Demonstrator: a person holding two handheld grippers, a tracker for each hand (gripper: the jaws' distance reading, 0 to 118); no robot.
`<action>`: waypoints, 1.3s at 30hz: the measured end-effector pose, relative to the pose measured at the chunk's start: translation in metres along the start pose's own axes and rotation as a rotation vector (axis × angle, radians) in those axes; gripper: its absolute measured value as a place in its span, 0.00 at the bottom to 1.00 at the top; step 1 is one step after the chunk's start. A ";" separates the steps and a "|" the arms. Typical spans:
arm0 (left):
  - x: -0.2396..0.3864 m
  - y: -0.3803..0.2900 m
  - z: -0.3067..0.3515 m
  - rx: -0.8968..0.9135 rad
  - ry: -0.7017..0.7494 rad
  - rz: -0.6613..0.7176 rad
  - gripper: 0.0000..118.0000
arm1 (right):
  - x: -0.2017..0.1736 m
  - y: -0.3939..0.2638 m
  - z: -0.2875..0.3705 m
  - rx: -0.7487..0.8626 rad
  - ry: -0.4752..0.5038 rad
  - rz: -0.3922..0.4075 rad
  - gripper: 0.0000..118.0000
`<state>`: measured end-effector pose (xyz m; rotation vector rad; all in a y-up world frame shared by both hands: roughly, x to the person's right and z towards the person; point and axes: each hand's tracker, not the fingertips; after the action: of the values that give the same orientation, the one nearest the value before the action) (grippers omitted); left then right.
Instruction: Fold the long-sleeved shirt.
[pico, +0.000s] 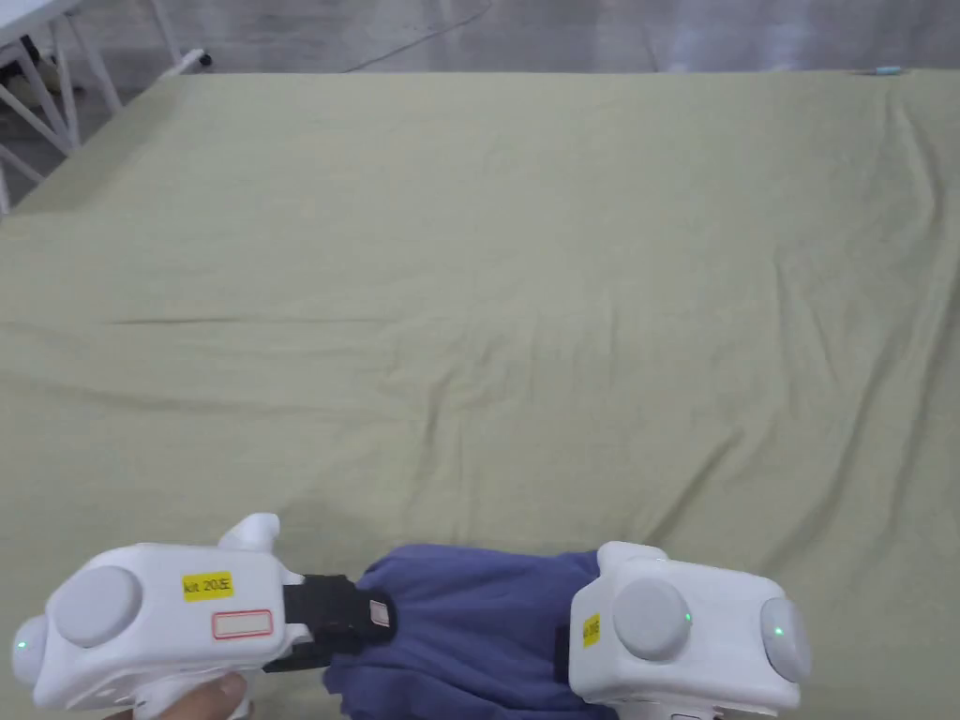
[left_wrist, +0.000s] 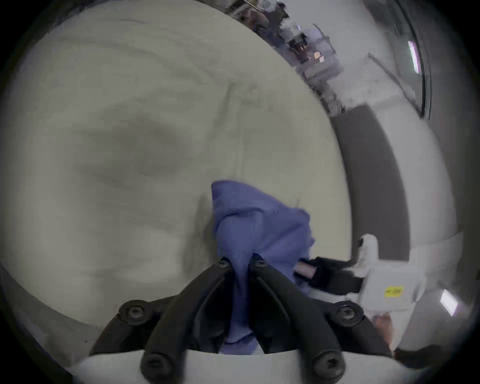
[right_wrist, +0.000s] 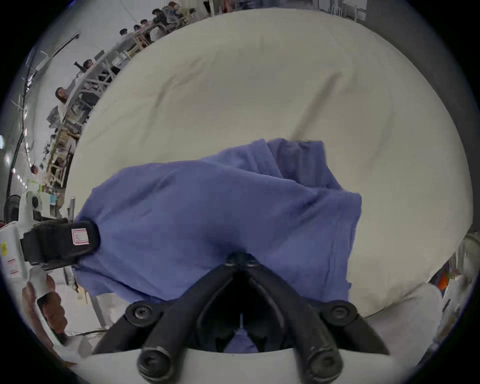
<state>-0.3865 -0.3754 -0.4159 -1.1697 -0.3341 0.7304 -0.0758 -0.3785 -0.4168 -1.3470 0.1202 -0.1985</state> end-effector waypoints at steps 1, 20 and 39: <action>-0.006 0.006 0.016 0.032 0.049 -0.024 0.02 | -0.017 0.003 0.000 0.013 0.050 0.010 0.00; -0.168 0.076 0.181 0.222 0.836 0.033 1.00 | -0.228 -0.026 0.039 0.020 0.418 0.274 0.00; 0.172 0.003 0.182 0.703 0.485 -0.549 0.02 | -0.019 0.002 0.271 0.701 0.349 0.305 0.00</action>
<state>-0.3704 -0.1298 -0.3716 -0.5083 0.0279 0.0414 -0.0403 -0.1152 -0.3598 -0.5754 0.4991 -0.1915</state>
